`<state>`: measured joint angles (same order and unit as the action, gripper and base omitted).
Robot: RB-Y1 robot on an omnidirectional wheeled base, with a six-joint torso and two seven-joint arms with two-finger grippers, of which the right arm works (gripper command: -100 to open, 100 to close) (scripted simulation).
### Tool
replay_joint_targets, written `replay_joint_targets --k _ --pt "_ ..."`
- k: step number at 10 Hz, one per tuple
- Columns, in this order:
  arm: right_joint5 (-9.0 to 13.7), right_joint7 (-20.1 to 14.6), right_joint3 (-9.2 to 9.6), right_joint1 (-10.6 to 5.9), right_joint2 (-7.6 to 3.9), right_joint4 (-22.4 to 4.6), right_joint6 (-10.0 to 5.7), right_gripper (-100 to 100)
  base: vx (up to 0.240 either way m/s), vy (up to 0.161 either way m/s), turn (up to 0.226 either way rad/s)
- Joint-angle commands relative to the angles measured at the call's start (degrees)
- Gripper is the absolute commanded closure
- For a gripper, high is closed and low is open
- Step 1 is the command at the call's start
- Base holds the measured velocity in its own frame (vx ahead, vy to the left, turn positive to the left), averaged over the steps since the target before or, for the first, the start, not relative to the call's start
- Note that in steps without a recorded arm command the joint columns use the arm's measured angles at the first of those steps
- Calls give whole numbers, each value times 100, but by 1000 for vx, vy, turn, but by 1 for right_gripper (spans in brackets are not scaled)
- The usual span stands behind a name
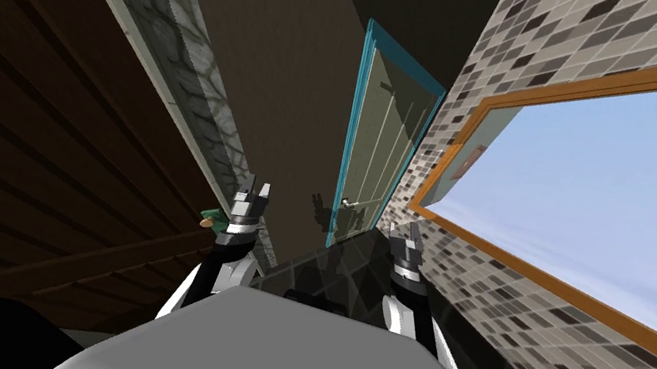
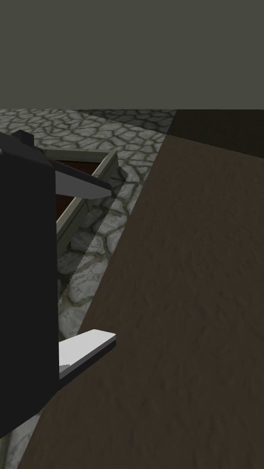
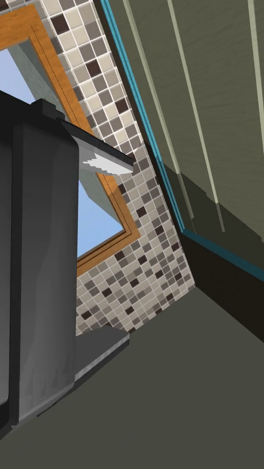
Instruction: Pull the door open
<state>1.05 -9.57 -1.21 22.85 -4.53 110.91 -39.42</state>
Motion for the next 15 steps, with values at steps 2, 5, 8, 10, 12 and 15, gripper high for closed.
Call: replay_joint_targets --k 2,5,8,10,12,15 --pt "2 -65 68 -99 -105 -385 -110 -100 62 -37 87" --pt "8 -107 100 -181 -177 -783 -172 -100 44 -28 88" --pt "21 -193 166 -352 -327 -1277 -303 -100 42 -26 115" --pt "28 -237 200 -439 -403 -1534 -370 -100 42 -36 107" --pt "34 -282 235 -529 -480 -1855 -438 -100 38 -36 90" --pt "41 -327 270 -618 -557 -2308 -506 -100 42 -32 91"
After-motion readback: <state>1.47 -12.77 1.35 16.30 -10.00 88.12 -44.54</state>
